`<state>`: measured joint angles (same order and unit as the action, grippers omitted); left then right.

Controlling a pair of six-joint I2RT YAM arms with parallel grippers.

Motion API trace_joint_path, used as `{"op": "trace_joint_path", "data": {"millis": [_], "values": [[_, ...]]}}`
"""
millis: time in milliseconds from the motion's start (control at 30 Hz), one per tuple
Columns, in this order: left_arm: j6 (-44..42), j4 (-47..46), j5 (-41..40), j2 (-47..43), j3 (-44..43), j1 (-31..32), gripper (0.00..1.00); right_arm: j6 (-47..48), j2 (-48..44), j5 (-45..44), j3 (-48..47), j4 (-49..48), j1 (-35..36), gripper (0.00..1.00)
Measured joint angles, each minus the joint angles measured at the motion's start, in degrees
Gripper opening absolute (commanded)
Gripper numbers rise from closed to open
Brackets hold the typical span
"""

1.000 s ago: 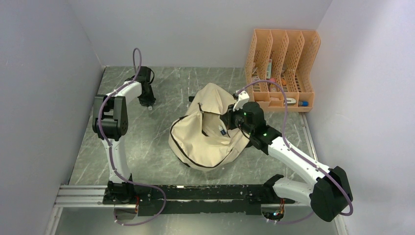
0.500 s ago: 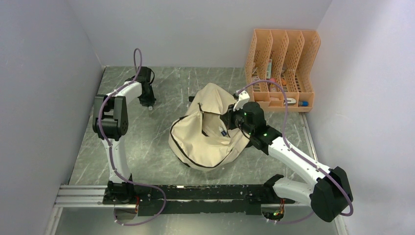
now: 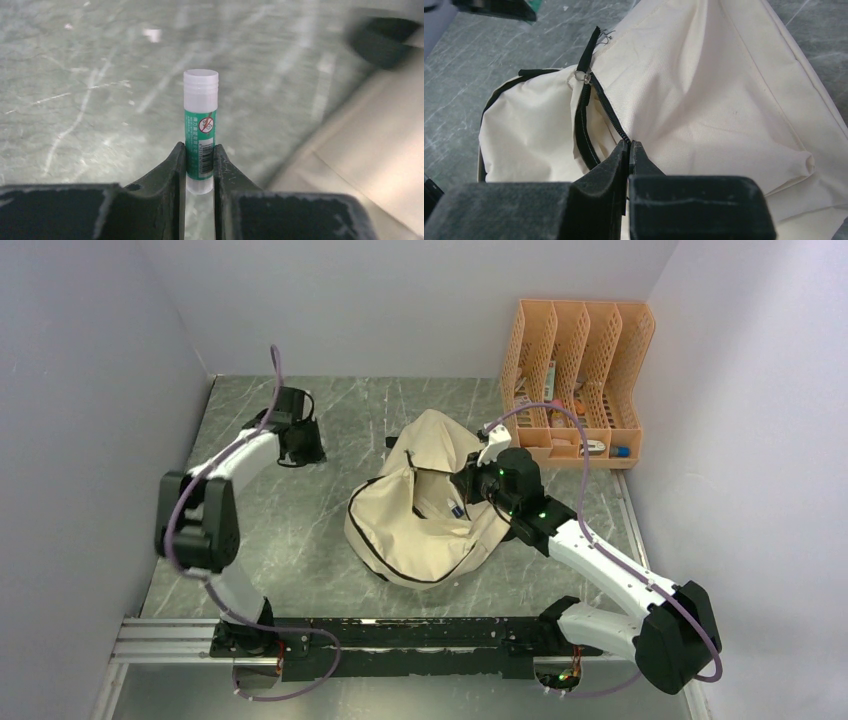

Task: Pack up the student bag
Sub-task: Pick up the stationery from the center of the board, then place the stationery in the student bag.

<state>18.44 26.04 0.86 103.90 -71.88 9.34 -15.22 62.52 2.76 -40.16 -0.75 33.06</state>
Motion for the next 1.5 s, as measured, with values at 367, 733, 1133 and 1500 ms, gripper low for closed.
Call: {"op": "trace_joint_path", "data": {"millis": [367,733,1133,1500], "values": [[2.5,-20.5,23.7,-28.6,13.3,3.0,0.05,0.3,0.3,-3.0,-1.2,-0.2,0.0,0.00],[7.9,-34.0,34.9,-29.5,18.3,20.9,0.05,0.7,1.2,-6.4,-2.9,-0.7,0.0,0.00],[14.1,-39.5,25.7,-29.2,26.1,35.2,0.05,0.0,1.2,-9.5,-2.9,-1.4,0.0,0.00],[18.1,-37.9,16.3,-17.5,21.6,38.2,0.05,0.0,1.2,-12.1,-2.8,-2.4,0.1,0.00]]}}
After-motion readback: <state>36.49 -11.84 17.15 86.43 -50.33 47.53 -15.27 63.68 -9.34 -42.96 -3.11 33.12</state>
